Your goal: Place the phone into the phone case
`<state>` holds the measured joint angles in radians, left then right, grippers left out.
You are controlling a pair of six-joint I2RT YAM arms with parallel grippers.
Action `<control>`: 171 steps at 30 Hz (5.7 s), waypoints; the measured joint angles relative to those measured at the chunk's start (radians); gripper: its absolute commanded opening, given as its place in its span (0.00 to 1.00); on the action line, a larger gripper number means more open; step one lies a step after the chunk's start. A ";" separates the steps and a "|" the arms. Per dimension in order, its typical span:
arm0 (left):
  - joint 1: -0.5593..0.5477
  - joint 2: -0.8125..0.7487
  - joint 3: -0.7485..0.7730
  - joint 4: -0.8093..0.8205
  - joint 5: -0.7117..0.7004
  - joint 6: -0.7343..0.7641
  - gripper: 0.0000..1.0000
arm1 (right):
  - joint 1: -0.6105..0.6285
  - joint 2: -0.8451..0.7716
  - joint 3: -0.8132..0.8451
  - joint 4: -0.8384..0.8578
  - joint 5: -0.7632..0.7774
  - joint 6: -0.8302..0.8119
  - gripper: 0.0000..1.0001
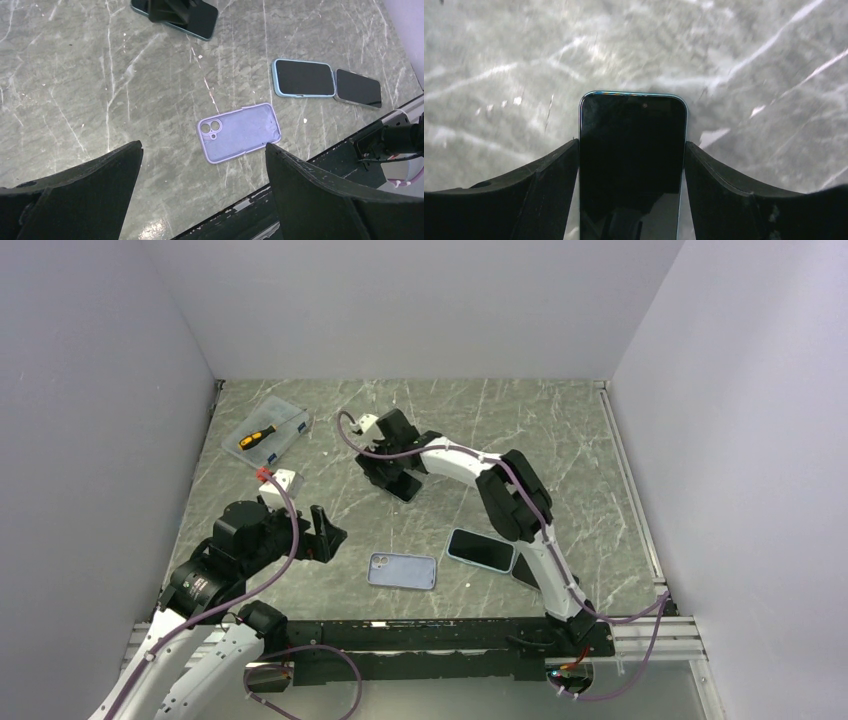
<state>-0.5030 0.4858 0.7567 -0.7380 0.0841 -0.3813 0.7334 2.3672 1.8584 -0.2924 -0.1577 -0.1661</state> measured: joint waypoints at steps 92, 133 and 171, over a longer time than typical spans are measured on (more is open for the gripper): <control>0.083 0.951 0.063 0.459 0.469 -0.155 0.00 | 0.082 -0.715 -1.063 0.652 -0.305 -0.137 0.67; 0.076 0.424 -0.003 0.377 0.457 -0.244 0.00 | 0.032 -1.382 -1.215 0.405 -0.076 0.432 1.00; 0.073 0.055 -0.402 0.916 0.682 -0.818 0.00 | 0.021 -1.725 -1.787 1.092 -0.214 1.326 0.44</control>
<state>-0.4301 0.5404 0.3542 0.1780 0.7662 -1.1992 0.7547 0.6426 0.0711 0.7994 -0.3717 1.1603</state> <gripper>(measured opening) 0.143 0.487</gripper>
